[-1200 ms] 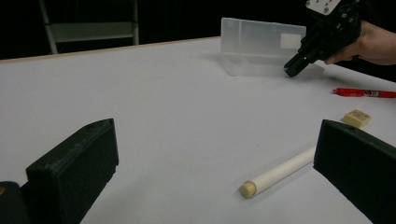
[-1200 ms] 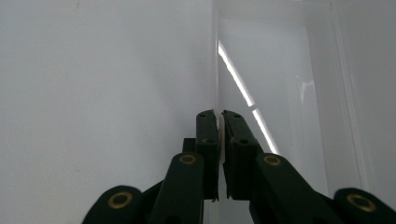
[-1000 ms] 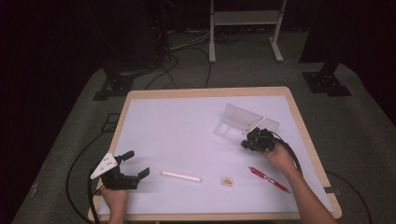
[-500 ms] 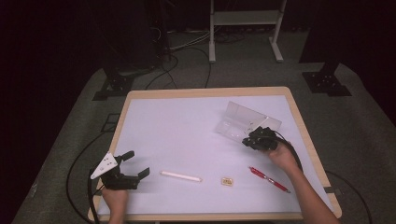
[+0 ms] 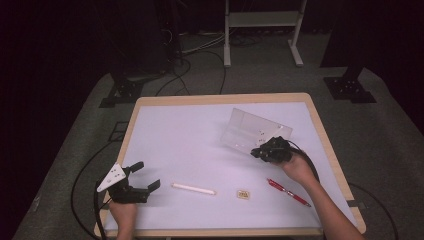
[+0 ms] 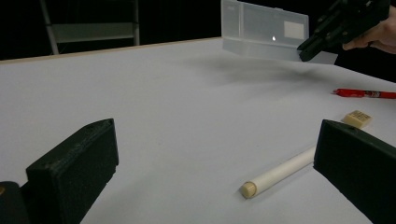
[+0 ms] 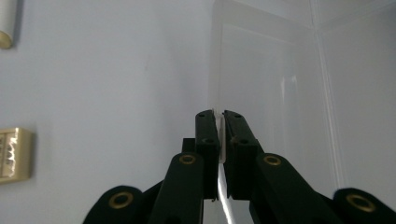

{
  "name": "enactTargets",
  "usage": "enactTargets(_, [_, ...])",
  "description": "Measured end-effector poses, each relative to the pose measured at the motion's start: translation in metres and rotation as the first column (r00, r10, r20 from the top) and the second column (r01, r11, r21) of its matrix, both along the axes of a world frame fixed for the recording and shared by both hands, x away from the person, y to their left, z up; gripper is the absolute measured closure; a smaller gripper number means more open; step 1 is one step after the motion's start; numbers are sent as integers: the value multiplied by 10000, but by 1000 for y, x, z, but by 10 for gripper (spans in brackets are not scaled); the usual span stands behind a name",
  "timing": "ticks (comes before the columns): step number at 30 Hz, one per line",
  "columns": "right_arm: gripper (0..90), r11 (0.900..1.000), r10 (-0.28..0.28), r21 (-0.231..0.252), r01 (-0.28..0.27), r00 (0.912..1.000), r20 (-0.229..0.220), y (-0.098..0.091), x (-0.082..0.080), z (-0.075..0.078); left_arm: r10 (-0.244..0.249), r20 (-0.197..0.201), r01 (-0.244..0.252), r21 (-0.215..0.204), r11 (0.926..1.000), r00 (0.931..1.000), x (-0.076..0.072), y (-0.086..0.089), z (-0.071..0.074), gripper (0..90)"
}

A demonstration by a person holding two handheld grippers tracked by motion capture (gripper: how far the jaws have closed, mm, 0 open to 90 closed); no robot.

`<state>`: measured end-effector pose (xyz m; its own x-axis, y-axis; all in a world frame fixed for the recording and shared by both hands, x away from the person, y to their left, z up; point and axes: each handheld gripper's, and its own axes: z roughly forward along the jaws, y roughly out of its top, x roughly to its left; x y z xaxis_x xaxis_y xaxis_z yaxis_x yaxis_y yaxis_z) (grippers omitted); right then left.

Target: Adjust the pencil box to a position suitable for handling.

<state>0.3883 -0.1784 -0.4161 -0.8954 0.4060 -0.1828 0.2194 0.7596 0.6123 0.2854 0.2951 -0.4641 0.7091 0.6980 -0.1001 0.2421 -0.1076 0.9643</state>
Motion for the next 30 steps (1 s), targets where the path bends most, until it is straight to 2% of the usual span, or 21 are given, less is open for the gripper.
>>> enactTargets(5, [847, 9982, 562, -195, -563, 9984, -83, 16, -5, -1, -1, 1, 1, 3, 10000, 10000, 0, 0, 0, 0])
enactTargets(13, [846, 9916, 1289, -98, -1291, 9915, -191, 37, -12, -3, -15, 10, 15, -58, 10000, 10000, 0, 1, 0, 0])
enactTargets(25, [845, 9830, 1815, -153, -1828, 9813, -635, 54, -19, -18, -17, 28, 18, -79, 10000, 10000, 0, 1, 0, 0])
enactTargets(28, [845, 9826, 1837, -111, -1854, 9791, -873, 57, -20, -22, -20, 32, 20, -75, 10000, 10000, -1, 1, 0, 0])
enactTargets(30, [846, 9809, 1912, -186, -1934, 9778, -858, 59, -21, -25, -20, 33, 20, -75, 10000, 10000, -1, 1, 0, 0])
